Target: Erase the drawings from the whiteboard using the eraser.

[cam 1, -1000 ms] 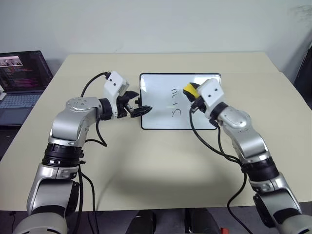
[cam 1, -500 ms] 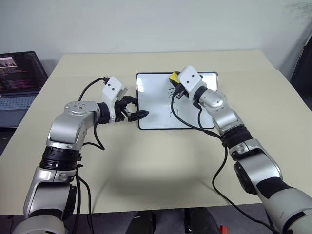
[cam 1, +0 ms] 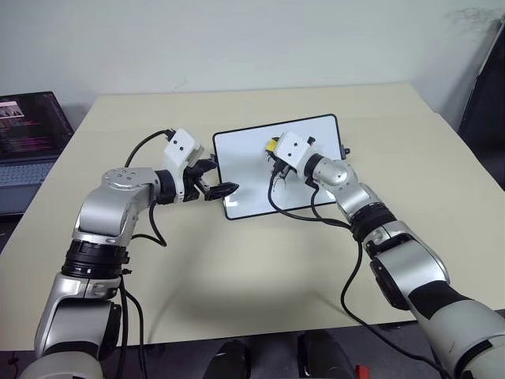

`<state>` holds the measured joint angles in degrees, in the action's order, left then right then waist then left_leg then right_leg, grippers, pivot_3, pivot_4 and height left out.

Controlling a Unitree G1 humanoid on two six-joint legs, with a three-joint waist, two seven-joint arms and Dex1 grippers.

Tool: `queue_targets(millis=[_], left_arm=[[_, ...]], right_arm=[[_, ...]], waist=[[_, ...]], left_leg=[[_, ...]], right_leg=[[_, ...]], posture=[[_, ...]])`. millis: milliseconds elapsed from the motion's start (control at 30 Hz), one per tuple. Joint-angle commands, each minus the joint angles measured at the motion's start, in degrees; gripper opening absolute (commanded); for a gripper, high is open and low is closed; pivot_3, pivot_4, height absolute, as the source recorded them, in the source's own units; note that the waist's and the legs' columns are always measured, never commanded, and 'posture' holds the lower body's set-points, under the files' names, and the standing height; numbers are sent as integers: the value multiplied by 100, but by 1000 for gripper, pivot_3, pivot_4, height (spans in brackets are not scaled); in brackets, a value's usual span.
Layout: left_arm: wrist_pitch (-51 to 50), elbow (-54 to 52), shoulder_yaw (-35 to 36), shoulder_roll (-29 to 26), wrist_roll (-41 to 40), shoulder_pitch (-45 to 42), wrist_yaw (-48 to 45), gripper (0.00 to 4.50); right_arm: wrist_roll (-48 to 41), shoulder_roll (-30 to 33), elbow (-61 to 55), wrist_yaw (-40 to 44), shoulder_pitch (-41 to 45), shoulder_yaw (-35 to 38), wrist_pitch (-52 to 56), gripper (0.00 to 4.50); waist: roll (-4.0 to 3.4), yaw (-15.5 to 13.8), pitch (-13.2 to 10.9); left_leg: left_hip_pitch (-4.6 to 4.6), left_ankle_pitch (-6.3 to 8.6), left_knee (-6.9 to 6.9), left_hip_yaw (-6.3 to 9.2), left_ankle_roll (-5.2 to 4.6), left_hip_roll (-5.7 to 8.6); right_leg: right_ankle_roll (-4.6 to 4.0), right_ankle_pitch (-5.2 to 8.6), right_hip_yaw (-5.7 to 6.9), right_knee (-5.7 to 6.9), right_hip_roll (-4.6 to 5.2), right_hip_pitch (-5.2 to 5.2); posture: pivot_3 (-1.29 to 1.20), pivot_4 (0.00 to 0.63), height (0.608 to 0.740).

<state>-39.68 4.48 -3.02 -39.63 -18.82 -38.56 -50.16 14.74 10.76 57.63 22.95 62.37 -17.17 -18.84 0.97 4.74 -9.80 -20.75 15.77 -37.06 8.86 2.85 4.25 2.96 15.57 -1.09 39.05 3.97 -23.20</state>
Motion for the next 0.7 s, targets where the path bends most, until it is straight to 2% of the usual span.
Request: queue_targets(millis=[33,200,500,700], left_arm=[[15,-221,207,-114,-1,13,40,4500],[19,-322,238,-152,-35,127,64,4500],[-63,-720,324,-95,-92,514,250,4500],[-43,-713,318,-113,-71,526,234,4500]], right_arm=[[118,-66,180,90,-85,-63,80,977],[-101,-193,36,94,49,159,105,977],[-1047,-473,-467,85,536,1089,559,976],[-1553,-529,-1311,251,603,1461,1216,976]], waist=[[0,2,0],[0,20,0],[-1,26,-1],[-1,16,-1]], left_leg=[[0,3,0,2,-6,0],[0,-5,-1,6,9,-4],[-20,-5,5,3,10,-5],[-27,-4,10,6,11,-7]], right_leg=[[-1,-1,-1,1,-2,0],[-5,-3,-1,5,-5,-4],[-5,-3,-7,-5,-3,-27],[-5,-3,-5,-8,6,-34]], posture=[[0,150,740],[0,150,740],[0,150,740],[0,150,740]])
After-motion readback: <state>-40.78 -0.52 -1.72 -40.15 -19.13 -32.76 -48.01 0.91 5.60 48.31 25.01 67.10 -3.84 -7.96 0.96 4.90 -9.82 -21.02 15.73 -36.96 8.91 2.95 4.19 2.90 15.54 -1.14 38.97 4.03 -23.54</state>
